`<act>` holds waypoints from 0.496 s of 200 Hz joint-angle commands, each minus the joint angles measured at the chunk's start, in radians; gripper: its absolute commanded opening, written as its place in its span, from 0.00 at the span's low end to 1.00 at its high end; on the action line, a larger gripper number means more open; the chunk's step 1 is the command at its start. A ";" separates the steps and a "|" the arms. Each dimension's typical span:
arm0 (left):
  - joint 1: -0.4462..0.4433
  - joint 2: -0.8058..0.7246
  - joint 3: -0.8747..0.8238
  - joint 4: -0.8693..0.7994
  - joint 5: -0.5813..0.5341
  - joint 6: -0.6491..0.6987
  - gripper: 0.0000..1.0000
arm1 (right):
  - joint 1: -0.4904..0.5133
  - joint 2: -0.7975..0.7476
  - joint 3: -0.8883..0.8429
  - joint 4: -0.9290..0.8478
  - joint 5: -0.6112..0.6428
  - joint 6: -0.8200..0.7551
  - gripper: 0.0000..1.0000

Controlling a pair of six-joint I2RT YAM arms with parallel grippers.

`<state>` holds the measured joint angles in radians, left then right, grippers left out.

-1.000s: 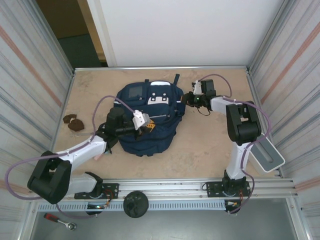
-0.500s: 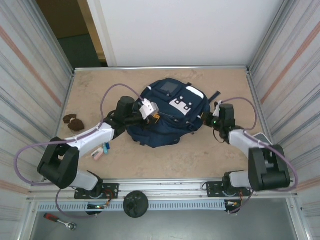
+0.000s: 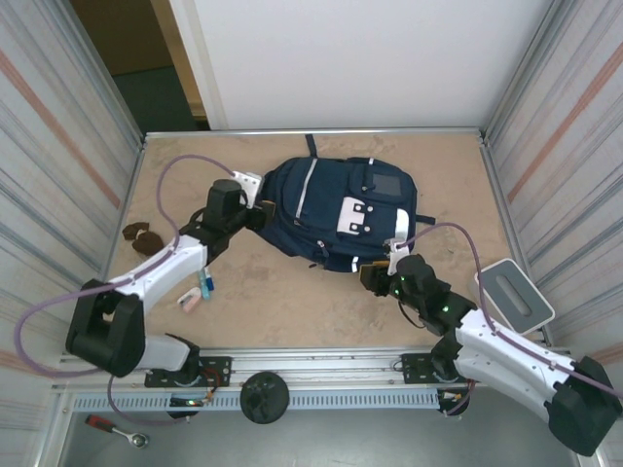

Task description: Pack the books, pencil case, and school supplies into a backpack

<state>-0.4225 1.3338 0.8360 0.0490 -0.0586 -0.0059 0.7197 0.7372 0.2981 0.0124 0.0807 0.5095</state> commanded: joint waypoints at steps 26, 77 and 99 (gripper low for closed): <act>-0.106 -0.156 -0.121 0.049 -0.026 -0.233 0.68 | -0.046 0.187 0.147 0.047 -0.094 -0.099 0.49; -0.190 -0.056 -0.083 -0.016 -0.062 -0.158 0.69 | 0.014 0.548 0.363 0.019 -0.189 -0.087 0.48; -0.136 -0.036 -0.077 -0.012 0.016 -0.174 0.70 | 0.040 0.669 0.451 -0.036 -0.159 -0.036 0.47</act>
<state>-0.6067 1.2823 0.7345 0.0525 -0.0860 -0.1768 0.7326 1.3151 0.6647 0.0422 -0.0788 0.4393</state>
